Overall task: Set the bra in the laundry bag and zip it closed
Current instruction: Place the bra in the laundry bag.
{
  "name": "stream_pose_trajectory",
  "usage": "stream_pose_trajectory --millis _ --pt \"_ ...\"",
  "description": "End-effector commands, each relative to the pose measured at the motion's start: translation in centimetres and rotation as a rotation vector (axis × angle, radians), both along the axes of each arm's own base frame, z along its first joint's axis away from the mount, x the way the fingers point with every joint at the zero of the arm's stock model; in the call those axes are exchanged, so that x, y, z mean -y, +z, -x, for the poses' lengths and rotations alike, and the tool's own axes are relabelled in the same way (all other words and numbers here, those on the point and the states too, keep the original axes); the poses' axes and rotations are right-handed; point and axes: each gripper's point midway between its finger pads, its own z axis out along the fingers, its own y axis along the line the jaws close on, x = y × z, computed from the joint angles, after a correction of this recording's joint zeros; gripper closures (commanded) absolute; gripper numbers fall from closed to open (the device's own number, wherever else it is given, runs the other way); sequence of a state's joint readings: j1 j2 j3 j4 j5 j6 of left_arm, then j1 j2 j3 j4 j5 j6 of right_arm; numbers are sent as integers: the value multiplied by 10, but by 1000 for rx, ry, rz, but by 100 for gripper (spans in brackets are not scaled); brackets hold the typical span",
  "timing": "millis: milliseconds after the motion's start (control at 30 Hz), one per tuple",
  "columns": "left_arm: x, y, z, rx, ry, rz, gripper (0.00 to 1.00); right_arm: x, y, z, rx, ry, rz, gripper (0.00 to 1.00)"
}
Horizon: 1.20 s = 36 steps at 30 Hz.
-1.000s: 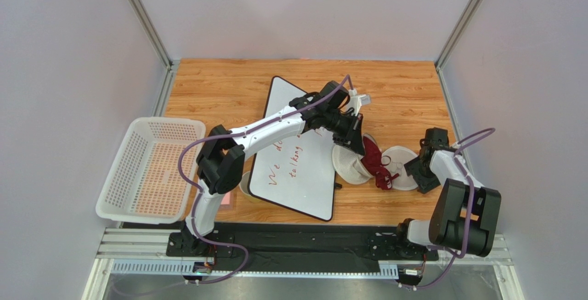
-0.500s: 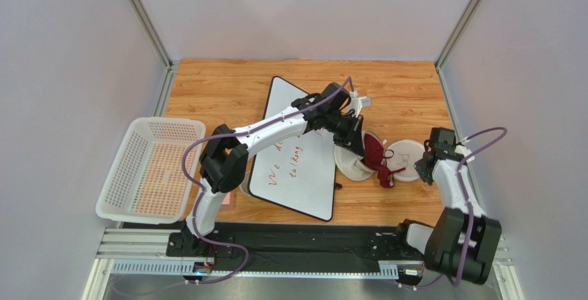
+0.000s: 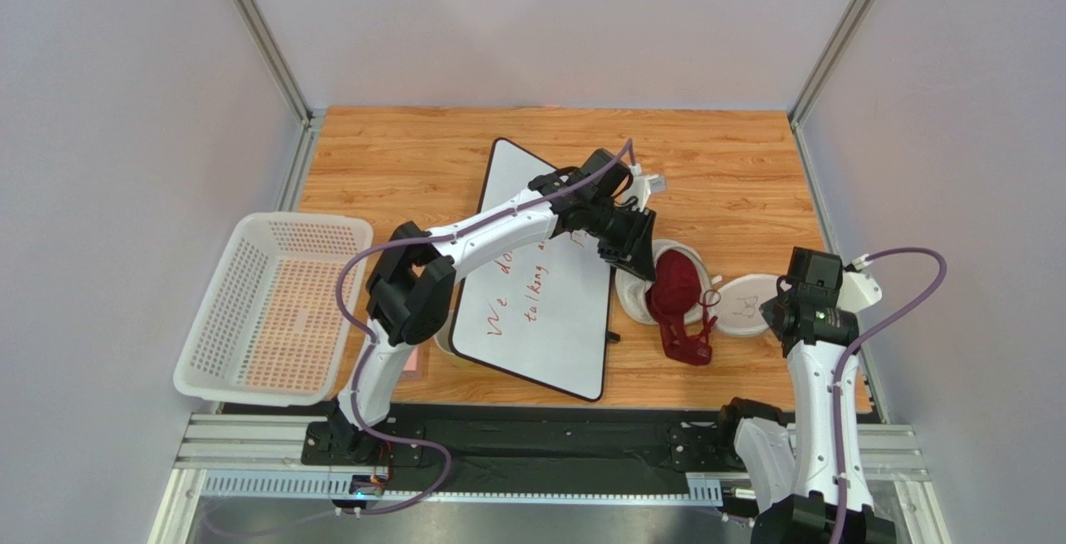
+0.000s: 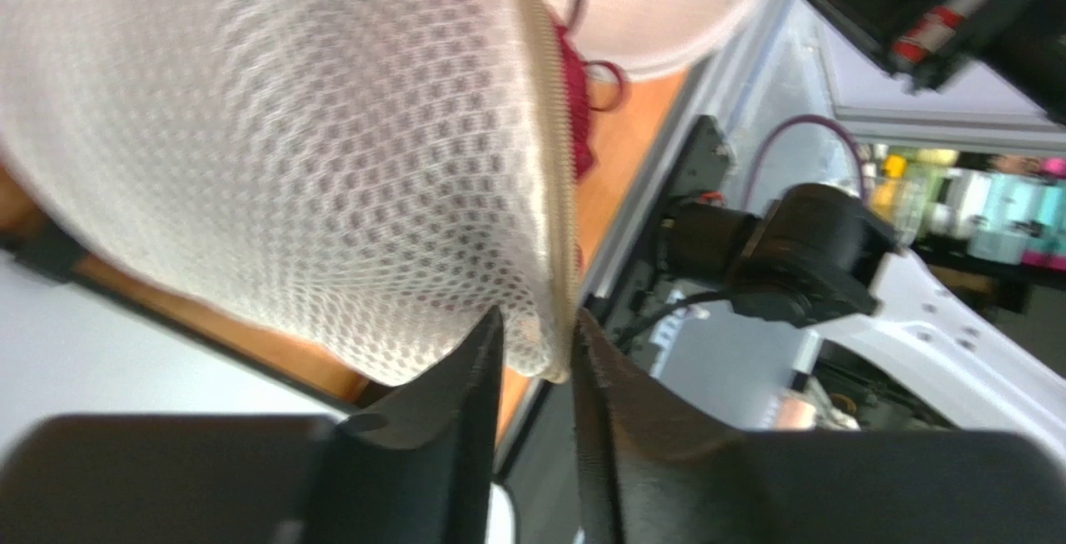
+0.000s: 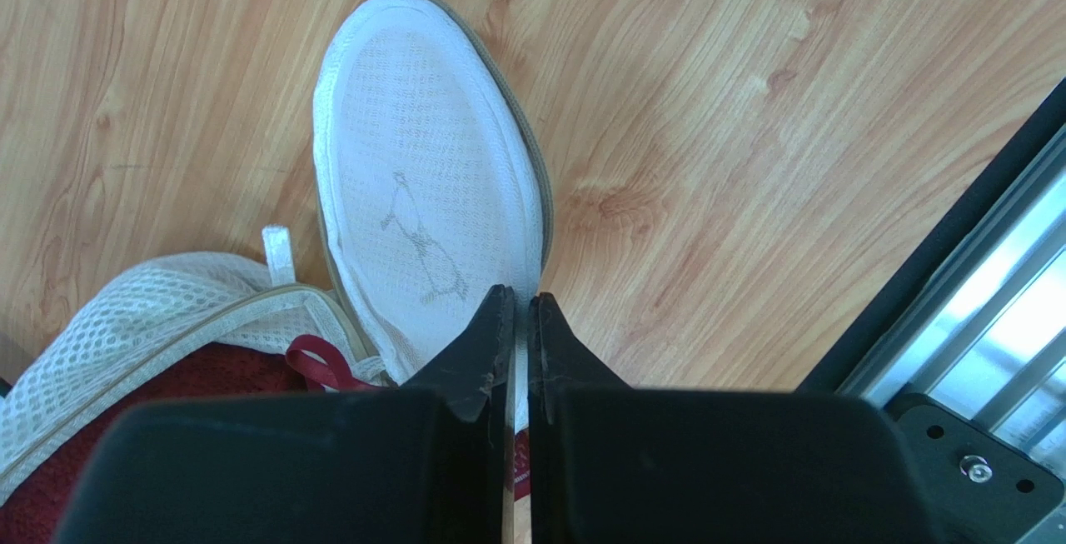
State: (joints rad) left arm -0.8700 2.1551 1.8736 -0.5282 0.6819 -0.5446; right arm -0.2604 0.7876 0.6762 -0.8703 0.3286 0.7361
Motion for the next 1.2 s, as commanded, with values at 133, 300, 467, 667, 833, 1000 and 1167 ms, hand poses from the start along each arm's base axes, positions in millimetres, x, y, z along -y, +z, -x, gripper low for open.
stream_pose_trajectory --millis 133,300,467,667,833,1000,1167 --pt "-37 60 -32 302 139 -83 60 -8 25 2 21 47 3 100" --pt "-49 91 -38 469 252 -120 72 -10 30 5 24 63 4 100" --pt "6 95 13 344 59 63 94 -13 38 5 40 80 0 100" --pt "45 51 47 235 -61 62 99 -15 53 4 58 95 -3 100" --pt "51 18 42 237 -44 2 100 -19 60 1 74 109 -13 100" --pt "52 -33 16 259 25 -114 100 -24 67 0 89 129 -26 100" --pt "46 -57 -24 228 137 -147 100 -30 83 3 104 153 -29 100"
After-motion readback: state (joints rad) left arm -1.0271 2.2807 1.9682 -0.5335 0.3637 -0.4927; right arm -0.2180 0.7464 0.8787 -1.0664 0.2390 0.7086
